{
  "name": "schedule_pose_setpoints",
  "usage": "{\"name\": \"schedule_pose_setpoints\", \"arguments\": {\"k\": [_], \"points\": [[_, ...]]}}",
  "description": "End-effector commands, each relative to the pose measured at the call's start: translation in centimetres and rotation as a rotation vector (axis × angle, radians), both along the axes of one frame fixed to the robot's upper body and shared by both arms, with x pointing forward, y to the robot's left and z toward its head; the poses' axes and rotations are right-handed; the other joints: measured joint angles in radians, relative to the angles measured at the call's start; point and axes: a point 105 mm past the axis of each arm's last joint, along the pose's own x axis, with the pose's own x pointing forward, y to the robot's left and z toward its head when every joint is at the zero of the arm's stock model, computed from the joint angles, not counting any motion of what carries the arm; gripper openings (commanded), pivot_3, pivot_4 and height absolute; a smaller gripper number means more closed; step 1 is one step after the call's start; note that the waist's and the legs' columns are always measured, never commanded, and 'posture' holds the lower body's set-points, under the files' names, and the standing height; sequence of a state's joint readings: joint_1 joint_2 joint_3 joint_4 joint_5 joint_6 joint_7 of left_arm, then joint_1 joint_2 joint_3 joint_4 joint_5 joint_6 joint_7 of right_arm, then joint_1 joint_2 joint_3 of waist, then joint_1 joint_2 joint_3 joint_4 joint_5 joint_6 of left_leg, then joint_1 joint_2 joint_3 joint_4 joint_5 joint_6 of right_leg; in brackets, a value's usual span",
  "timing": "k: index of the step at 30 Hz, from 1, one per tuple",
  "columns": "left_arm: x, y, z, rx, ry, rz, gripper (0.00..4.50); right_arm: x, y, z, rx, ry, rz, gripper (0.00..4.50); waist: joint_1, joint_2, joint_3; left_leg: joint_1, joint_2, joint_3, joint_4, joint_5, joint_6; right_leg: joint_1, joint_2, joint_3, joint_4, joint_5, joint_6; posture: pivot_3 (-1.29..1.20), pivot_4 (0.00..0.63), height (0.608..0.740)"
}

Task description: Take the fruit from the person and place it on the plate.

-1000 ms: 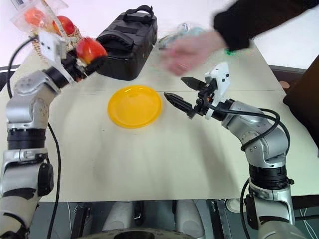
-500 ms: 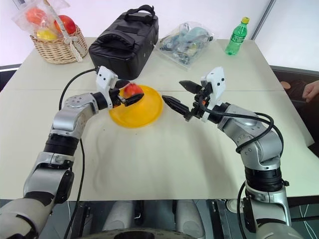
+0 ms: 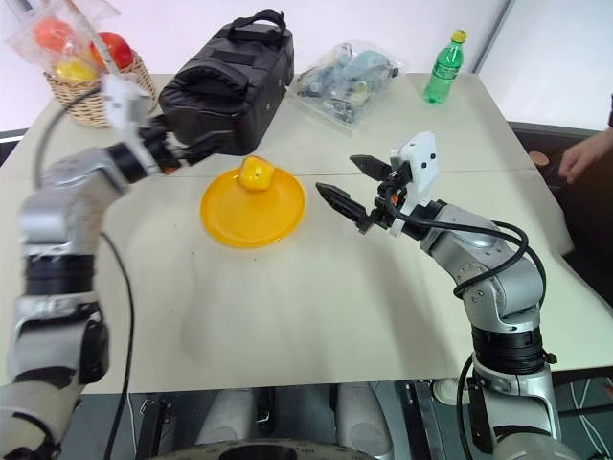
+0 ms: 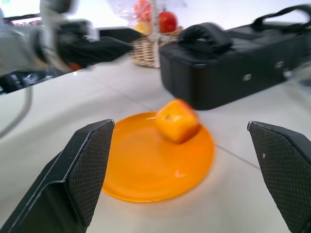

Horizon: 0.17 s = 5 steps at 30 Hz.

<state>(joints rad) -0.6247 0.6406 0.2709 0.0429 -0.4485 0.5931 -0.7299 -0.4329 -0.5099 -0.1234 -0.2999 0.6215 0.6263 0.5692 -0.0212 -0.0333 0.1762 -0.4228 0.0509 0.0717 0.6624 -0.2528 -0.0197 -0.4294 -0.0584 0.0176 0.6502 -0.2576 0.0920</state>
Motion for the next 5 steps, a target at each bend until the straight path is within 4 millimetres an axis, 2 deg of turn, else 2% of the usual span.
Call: {"name": "schedule_pose_setpoints", "arguments": {"k": [1, 5], "points": [[-2.4, 1.3, 0.1, -0.006, -0.014, 0.051, 4.48, 0.8, -0.9, 0.8, 0.003, -0.056, -0.038, 4.50, 0.003, 0.000, 0.000, 0.000, 0.000, 0.000, 0.000, 0.000, 0.000, 0.000, 0.000, 0.000, 0.000, 0.000, 0.000, 0.00, 0.150, 0.740], [-4.8, 2.5, -1.8, -0.010, 0.007, 0.151, 4.48, 2.5, -1.9, -0.1, 0.004, -0.053, -0.106, 4.50, 0.010, 0.000, 0.000, -0.001, -0.001, 0.000, 0.001, 0.000, 0.000, 0.001, -0.003, -0.001, 0.000, 0.000, 0.000, 0.00, 0.150, 0.740]]}}
